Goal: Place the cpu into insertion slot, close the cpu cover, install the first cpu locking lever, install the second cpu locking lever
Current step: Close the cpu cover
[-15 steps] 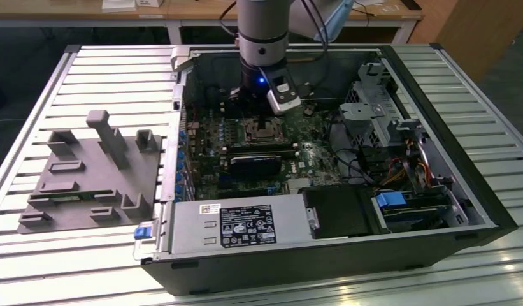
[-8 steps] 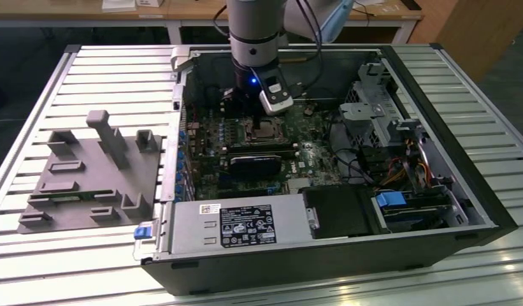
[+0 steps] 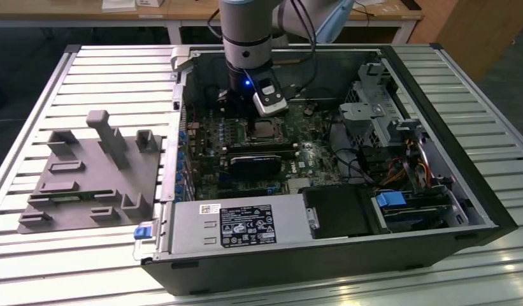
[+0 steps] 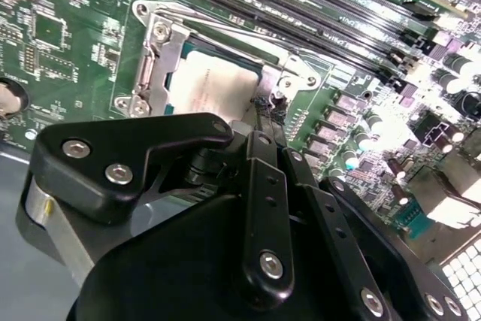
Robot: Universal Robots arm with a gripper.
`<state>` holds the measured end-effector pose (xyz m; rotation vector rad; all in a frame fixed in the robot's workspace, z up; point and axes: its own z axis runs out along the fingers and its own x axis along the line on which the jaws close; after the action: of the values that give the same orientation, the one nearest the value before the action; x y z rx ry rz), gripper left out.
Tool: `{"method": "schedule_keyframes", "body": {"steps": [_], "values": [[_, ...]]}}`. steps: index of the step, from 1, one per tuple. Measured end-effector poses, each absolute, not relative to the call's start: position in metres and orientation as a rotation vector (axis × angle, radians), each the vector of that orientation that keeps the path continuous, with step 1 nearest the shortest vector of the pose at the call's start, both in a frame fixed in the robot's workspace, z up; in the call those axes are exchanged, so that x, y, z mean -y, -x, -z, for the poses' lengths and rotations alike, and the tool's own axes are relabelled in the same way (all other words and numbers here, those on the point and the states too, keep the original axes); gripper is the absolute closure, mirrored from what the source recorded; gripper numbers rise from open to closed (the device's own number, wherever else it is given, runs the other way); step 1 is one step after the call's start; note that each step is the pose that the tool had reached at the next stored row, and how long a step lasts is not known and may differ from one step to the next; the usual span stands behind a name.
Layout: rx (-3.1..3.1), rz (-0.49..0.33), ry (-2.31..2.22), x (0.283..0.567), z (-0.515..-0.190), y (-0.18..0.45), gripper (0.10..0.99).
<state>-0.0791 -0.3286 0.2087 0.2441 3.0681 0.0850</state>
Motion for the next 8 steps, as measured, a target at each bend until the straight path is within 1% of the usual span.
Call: {"method": "schedule_keyframes", "body": {"steps": [8], "values": [[-3.069, -0.085, -0.235, 0.3285, -0.2022, 0.0821, 0.984]]}}
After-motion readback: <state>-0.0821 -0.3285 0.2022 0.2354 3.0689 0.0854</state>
